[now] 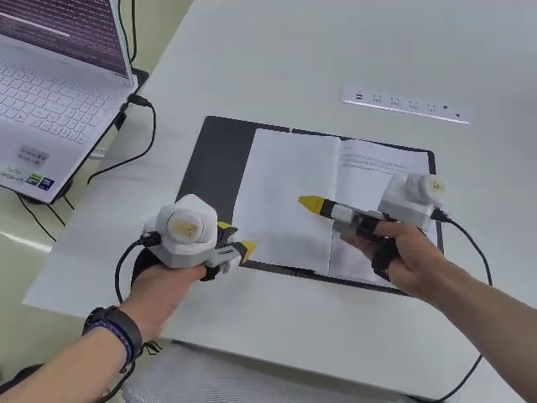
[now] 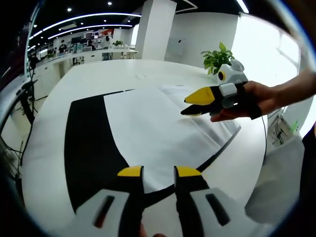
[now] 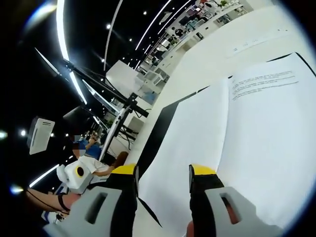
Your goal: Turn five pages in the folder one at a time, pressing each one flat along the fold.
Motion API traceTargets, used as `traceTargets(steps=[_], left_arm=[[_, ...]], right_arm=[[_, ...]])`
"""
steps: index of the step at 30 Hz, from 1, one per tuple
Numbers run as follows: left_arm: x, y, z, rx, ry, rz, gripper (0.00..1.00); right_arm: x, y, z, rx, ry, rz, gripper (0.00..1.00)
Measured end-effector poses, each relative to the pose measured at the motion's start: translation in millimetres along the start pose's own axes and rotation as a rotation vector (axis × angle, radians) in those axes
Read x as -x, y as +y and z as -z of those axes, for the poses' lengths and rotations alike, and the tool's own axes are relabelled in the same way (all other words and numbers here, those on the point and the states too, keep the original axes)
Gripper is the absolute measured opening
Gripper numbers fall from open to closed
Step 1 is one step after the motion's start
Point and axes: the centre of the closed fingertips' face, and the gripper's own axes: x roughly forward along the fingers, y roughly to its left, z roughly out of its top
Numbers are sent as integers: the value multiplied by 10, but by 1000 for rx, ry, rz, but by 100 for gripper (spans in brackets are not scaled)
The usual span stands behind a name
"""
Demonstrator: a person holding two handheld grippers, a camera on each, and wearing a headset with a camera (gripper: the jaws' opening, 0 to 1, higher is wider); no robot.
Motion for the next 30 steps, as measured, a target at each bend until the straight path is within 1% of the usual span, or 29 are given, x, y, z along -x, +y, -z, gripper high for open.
traceTargets(steps=[1,3,4,8,11,13,14,15,16,18,19,22,26,30], left_arm=[[-9,26,47,5,25,-11,20],[-21,41,59,5,22,-18,18],[-30,56,81,6,28,-22,16],[-55,95,144,12,43,-41,11],[-95,103,205,16,57,-49,7],[-110,114,246,17,72,-59,3],[-91,151,263,26,75,-88,0],[-94,140,239,29,64,-78,0],[-80,138,228,64,63,-75,0],[-78,138,224,50,64,-75,0],[-74,132,221,28,65,-79,0],[-79,119,221,-2,66,-88,0],[-81,132,221,7,54,-94,0],[-79,131,218,6,44,-92,0]], right_arm=[[12,-37,-7,-7,-5,8,39],[24,-104,-27,-17,-16,21,38],[25,-120,-33,-21,-18,23,38],[13,-135,-63,-19,-24,30,37],[-16,-142,-79,-13,-16,31,36],[-24,-137,-94,-10,-15,30,36],[-28,-130,-108,-7,-15,28,36],[-36,-136,-129,-3,-19,25,35],[-40,-134,-143,-1,-23,23,34],[-55,-145,-175,-1,-29,19,31],[-69,-154,-197,2,-31,17,31],[-99,-161,-227,14,-23,17,30],[-128,-216,-245,50,1,27,28],[-135,-293,-281,62,7,40,22]])
